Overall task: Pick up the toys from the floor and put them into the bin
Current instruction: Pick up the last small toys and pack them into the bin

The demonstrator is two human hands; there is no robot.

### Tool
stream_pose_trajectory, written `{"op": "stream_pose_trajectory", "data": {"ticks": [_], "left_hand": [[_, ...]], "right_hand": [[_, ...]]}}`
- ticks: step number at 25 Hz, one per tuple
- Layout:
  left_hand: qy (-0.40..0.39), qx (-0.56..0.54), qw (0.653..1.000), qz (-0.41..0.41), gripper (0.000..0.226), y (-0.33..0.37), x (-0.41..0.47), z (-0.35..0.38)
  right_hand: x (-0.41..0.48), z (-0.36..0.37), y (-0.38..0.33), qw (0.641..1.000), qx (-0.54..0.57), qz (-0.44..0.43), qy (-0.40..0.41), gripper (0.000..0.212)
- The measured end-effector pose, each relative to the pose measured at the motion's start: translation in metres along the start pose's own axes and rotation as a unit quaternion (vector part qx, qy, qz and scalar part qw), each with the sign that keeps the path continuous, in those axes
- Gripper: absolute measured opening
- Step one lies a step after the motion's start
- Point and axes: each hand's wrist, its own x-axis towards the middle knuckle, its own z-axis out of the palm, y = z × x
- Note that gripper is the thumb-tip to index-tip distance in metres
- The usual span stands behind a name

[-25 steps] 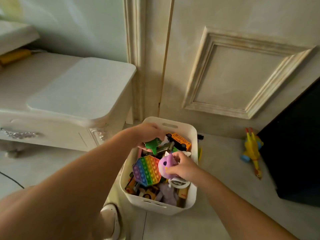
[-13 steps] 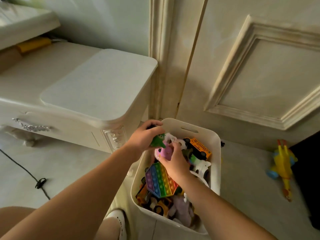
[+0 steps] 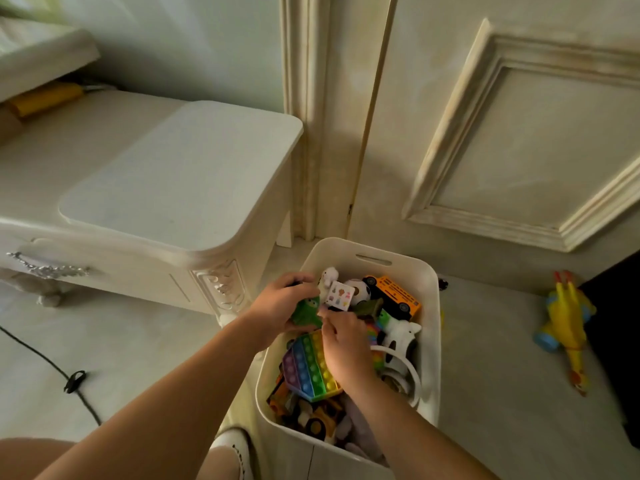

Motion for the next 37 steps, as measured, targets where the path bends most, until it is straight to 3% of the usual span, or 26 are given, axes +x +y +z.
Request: {"op": "stream_pose_trajectory", "data": {"ticks": [1, 3, 5, 9, 12, 14, 18, 21, 25, 30, 34, 37], "left_hand": [[-0.008, -0.001, 1.0, -0.008, 0.029, -0.002, 0.0, 0.002], [-0.032, -0.018, 0.999, -0.024, 0.032, -0.004, -0.003, 0.009], [-0.081, -0.031, 0.995, -0.05, 0.037, -0.007, -0.004, 0.016], [-0.185, 0.035, 0.976, -0.108, 0.039, -0.016, -0.009, 0.026], [-0.202, 0.177, 0.958, -0.097, 0.032, -0.022, -0.012, 0.024], [-0.221, 0.288, 0.928, -0.088, 0.031, -0.029, -0.015, 0.022], [-0.31, 0.439, 0.841, -0.06, 0.047, -0.057, -0.029, 0.047], [-0.298, 0.47, 0.831, -0.008, 0.052, -0.078, -0.032, 0.066], [-0.311, 0.48, 0.82, -0.015, 0.065, -0.086, -0.032, 0.072], [-0.268, 0.531, 0.802, 0.052, 0.043, -0.086, -0.027, 0.073], [-0.231, 0.584, 0.774, 0.084, 0.037, -0.096, -0.027, 0.076], [-0.226, 0.534, 0.811, 0.083, 0.043, -0.096, -0.025, 0.077]], "right_hand": [[-0.002, -0.013, -0.009, 0.984, 0.169, 0.056, 0.003, 0.032], [-0.002, -0.03, -0.014, 0.904, 0.402, 0.131, -0.068, 0.027], [-0.007, -0.041, -0.009, 0.889, 0.416, 0.115, -0.15, 0.021], [-0.019, -0.061, 0.011, 0.855, 0.431, 0.156, -0.243, 0.046], [-0.023, -0.092, 0.023, 0.89, 0.301, 0.207, -0.272, 0.051], [-0.024, -0.11, 0.031, 0.903, 0.173, 0.241, -0.312, 0.058], [-0.039, -0.114, 0.029, 0.881, -0.116, 0.144, -0.435, 0.069], [-0.046, -0.11, 0.027, 0.864, -0.229, 0.094, -0.439, 0.066], [-0.051, -0.116, 0.03, 0.864, -0.254, 0.102, -0.423, 0.067], [-0.051, -0.129, 0.029, 0.866, -0.239, 0.081, -0.431, 0.069], [-0.053, -0.13, 0.027, 0.86, -0.221, 0.079, -0.454, 0.057], [-0.057, -0.127, 0.026, 0.859, -0.256, 0.065, -0.438, 0.05]]}}
